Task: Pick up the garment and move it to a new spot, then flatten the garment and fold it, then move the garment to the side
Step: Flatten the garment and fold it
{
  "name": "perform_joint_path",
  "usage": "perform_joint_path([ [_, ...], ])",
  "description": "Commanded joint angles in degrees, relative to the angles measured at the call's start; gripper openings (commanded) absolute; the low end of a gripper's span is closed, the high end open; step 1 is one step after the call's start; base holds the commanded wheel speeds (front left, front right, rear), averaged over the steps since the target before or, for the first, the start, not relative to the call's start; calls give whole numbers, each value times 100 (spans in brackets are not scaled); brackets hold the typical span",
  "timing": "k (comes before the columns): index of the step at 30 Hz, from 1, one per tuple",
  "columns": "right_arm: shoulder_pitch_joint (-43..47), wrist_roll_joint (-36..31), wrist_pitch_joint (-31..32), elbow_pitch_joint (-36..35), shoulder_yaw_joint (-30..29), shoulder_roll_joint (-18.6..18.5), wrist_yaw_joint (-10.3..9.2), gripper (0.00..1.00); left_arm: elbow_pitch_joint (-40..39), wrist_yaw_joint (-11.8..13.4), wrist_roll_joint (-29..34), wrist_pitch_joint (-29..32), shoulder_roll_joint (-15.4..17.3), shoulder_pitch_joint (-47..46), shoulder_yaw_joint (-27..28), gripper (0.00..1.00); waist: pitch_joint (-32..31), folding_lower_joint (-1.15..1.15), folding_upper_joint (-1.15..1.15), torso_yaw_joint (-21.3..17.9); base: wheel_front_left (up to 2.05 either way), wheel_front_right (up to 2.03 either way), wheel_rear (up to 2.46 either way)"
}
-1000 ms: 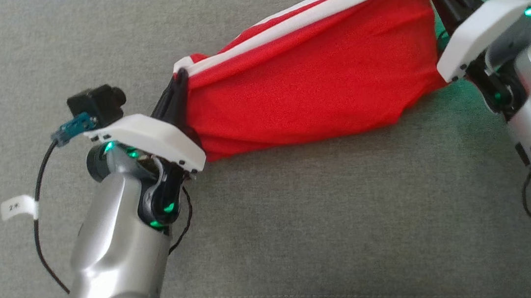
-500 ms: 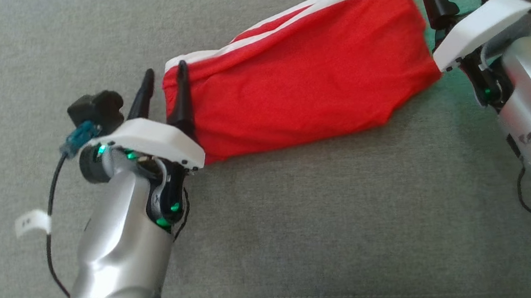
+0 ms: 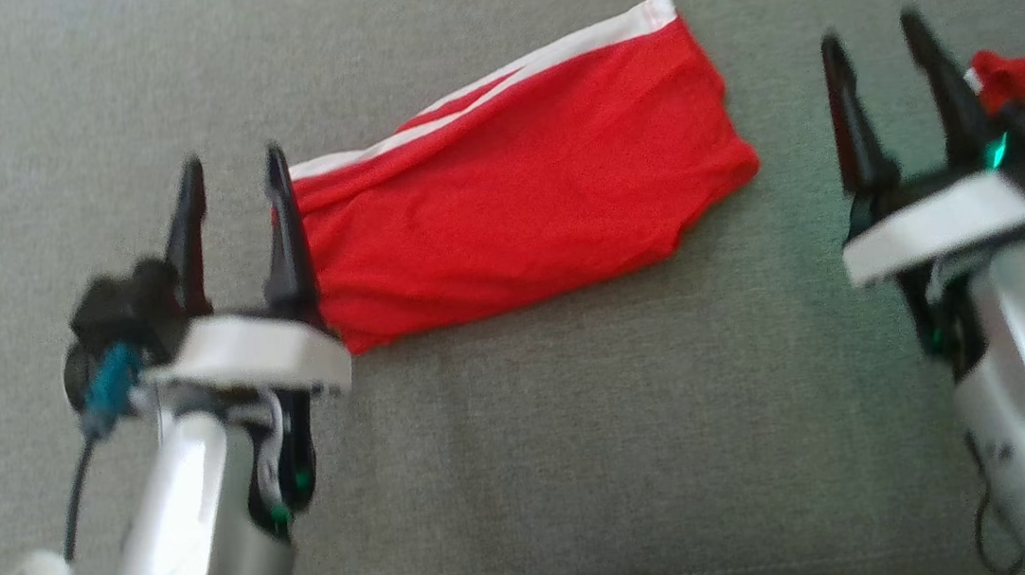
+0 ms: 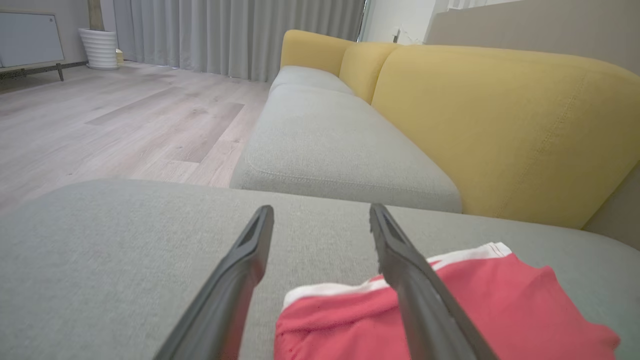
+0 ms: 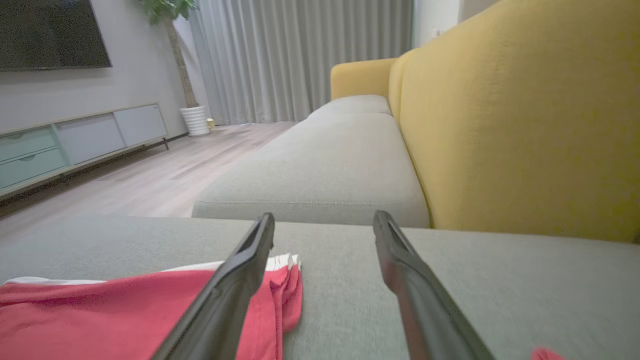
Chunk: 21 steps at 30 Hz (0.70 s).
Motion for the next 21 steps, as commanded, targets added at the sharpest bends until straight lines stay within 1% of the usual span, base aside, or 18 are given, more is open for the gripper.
perform_joint_path([
  [1, 150, -147, 54, -397, -7, 122, -5, 100, -244, 30, 82, -67, 183, 105, 180, 100, -154, 0, 0, -101, 0, 0, 0],
  [3, 330, -255, 122, -536, -48, 167, -5, 100, -284, 42, 119, -68, 190, 206, 178, 100, -206, 0, 0, -123, 0, 0, 0],
  [12, 1628, -642, 768, -1745, -397, 544, -5, 100, -301, 202, 340, -68, 225, 912, 61, 100, -490, 0, 0, -177, 0, 0, 0],
  [21, 2007, -821, 1045, -2191, -569, 679, -5, 100, -210, 239, 379, -68, 267, 968, 23, 100, -517, 0, 0, -187, 0, 0, 0],
])
